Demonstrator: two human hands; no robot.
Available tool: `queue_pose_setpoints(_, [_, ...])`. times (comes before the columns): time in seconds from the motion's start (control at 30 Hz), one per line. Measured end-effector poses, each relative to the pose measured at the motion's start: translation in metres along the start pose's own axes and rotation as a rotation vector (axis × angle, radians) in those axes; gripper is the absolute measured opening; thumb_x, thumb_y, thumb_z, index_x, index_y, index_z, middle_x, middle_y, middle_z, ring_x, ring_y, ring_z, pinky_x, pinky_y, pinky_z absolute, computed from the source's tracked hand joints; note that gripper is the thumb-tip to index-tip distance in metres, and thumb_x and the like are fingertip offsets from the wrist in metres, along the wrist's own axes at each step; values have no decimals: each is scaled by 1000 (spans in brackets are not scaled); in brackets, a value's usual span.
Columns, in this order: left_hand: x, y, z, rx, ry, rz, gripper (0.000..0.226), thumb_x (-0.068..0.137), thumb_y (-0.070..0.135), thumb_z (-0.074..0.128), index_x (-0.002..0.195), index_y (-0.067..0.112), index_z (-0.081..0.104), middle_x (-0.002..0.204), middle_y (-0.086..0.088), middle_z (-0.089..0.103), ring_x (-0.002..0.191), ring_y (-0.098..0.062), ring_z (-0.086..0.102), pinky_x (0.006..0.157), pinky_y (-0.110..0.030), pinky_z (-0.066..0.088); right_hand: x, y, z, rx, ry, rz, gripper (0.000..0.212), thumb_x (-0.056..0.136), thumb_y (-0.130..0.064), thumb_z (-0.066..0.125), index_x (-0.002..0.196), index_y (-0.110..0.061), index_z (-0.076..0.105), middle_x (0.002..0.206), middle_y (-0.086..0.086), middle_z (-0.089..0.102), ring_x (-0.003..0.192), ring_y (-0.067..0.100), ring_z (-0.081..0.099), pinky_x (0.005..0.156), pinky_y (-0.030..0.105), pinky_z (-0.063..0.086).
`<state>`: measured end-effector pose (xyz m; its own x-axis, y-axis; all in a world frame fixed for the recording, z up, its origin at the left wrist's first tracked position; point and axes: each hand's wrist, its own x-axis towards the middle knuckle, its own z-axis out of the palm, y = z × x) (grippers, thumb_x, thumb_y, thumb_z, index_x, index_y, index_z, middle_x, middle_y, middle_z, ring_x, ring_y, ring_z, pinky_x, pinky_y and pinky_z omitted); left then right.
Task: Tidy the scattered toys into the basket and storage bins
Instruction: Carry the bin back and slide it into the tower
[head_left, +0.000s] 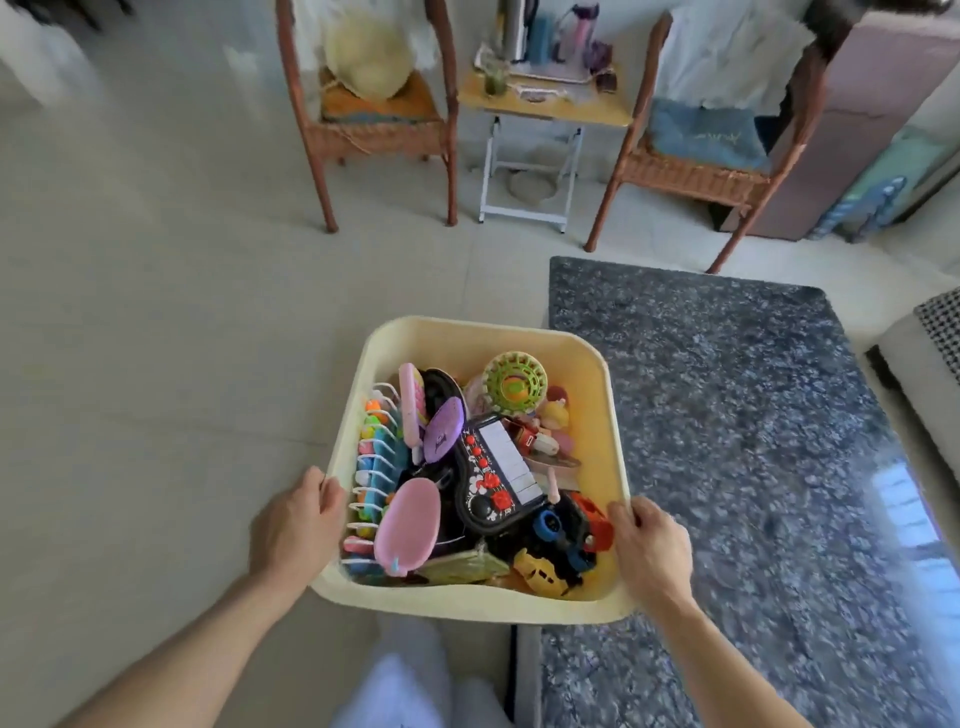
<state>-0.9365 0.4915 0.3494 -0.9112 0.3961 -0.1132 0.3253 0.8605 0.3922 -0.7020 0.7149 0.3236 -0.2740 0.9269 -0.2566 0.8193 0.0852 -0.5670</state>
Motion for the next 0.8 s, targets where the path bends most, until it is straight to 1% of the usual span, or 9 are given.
queue_pose_setpoints(0.13, [-25,-57,-34,-47,107,-142,26,95,23,45,78,4,49,79,-25,64,77,-42,59,61,-35,32,-17,-54,22,-34,-90,-142,38,91,-29,49,58,-12,43,56,2,52,54,19,46,48,29,30])
queue_pose_setpoints(0.27, [-55,-120,-70,-77,221,-294,24,95,24,45,76,9,45,70,-15,61,63,-32,49,59,-31,30,-49,-113,57,-70,-206,-305,38,91,-29,49,58,-12,44,56,4,52,55,20,47,48,29,31])
queue_pose_setpoints(0.33, [-66,-145,-82,-89,262,-357,23,95,24,46,76,9,45,68,-12,59,59,-27,47,58,-29,30,-63,-136,73,-78,-260,-361,37,91,-31,48,61,-11,51,58,4,55,56,20,50,50,29,37])
queue_pose_setpoints(0.4, [-81,-184,-97,-109,306,-469,24,95,25,45,77,9,48,68,-9,58,58,-21,45,58,-28,31,-85,-167,103,-102,-337,-447,37,91,-32,48,65,-8,56,59,5,58,58,22,54,54,31,43])
queue_pose_setpoints(0.53, [-103,-248,-119,-133,339,-629,26,95,27,43,80,9,53,70,-6,61,60,-20,52,54,-27,34,-129,-220,153,-157,-437,-560,37,91,-33,46,69,-6,61,63,8,62,61,26,59,58,36,50])
queue_pose_setpoints(0.6, [-114,-280,-131,-153,353,-706,27,96,29,42,79,11,52,70,-4,61,61,-20,55,57,-28,41,-154,-245,179,-195,-483,-610,37,91,-32,46,70,-5,61,64,10,62,63,28,60,59,38,52])
queue_pose_setpoints(0.67, [-126,-320,-144,-181,367,-799,28,96,32,41,79,13,52,69,-2,61,61,-18,56,58,-28,45,-183,-275,212,-229,-537,-667,37,91,-32,47,71,-4,59,63,10,60,61,28,58,57,36,50])
queue_pose_setpoints(0.73, [-134,-351,-157,-183,380,-858,27,96,32,41,79,14,51,69,0,60,60,-16,55,59,-27,46,-208,-301,238,-247,-571,-701,37,91,-30,47,70,-1,57,59,8,56,56,24,52,52,31,43])
queue_pose_setpoints(0.8, [-144,-385,-174,-201,417,-926,26,96,32,41,79,15,50,69,1,59,60,-14,54,58,-26,45,-240,-330,268,-269,-627,-764,37,92,-30,48,67,-3,54,58,7,52,54,21,47,50,28,37])
